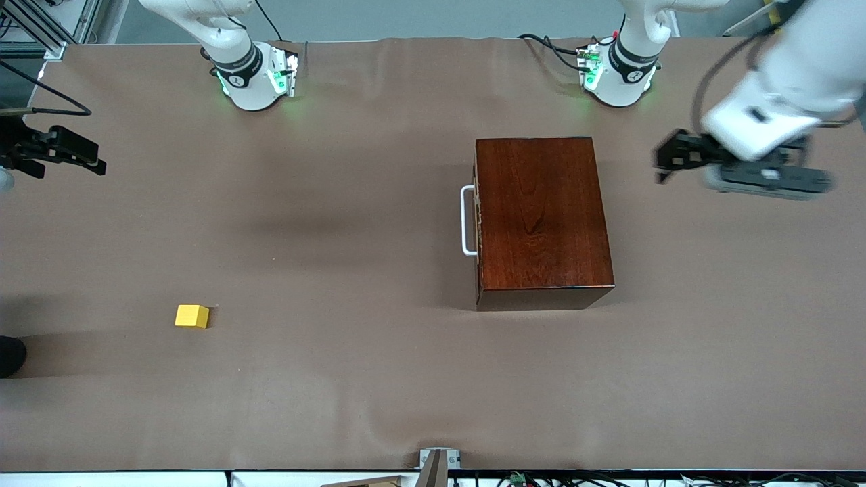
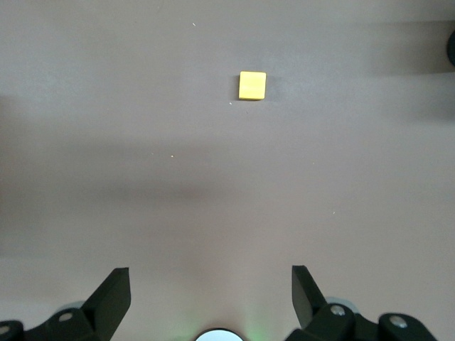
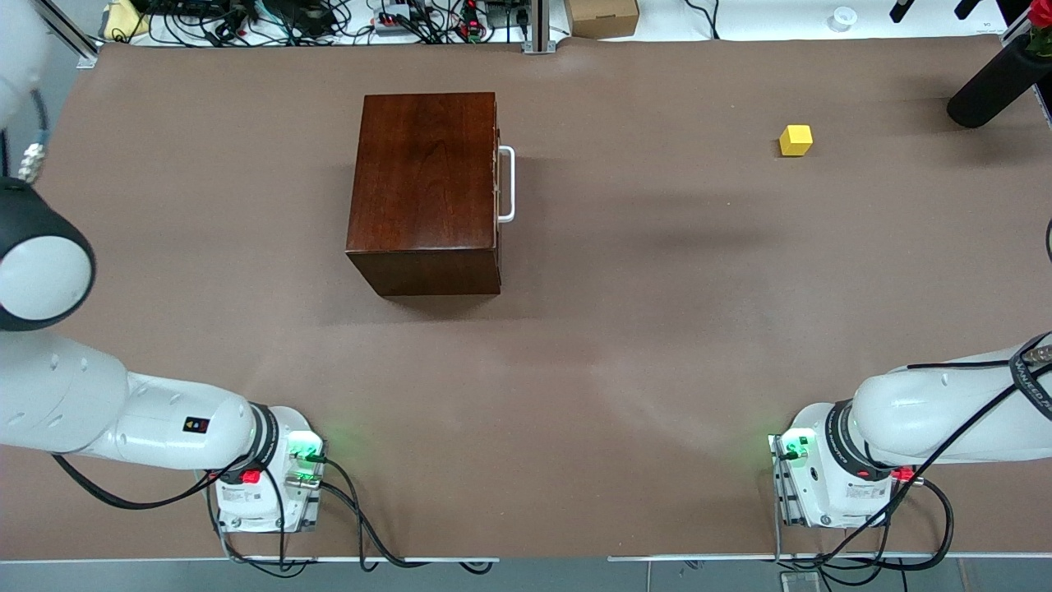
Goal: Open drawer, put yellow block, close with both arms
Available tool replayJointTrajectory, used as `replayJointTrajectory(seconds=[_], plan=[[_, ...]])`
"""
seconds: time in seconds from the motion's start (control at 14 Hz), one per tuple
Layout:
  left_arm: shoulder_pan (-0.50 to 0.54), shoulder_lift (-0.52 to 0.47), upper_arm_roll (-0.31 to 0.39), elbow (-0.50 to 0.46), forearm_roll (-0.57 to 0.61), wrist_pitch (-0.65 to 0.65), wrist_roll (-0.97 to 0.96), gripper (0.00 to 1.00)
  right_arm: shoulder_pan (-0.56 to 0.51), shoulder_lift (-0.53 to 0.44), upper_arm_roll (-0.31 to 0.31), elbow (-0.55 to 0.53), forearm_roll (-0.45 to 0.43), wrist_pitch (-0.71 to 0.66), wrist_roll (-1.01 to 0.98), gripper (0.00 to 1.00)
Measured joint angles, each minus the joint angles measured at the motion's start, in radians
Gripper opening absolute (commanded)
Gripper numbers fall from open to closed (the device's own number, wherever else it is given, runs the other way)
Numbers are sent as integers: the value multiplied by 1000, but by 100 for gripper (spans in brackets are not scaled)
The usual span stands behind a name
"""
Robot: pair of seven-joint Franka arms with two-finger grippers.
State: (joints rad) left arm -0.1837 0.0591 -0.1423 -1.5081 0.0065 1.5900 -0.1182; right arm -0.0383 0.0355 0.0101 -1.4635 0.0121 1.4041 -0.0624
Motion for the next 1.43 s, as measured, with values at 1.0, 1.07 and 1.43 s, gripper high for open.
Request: replayJointTrajectory(seconds=[1.0,1.07,1.43], plan=[[-597,458,-20,200,123,146,-712,100,1,0,2,0,0,0,0,100],[-613,483,-12,201,141,147,-716,100,1,0,2,0,0,0,0,100],[-623,578,36,205,164,173,-716,100,1,0,2,0,0,0,0,100]])
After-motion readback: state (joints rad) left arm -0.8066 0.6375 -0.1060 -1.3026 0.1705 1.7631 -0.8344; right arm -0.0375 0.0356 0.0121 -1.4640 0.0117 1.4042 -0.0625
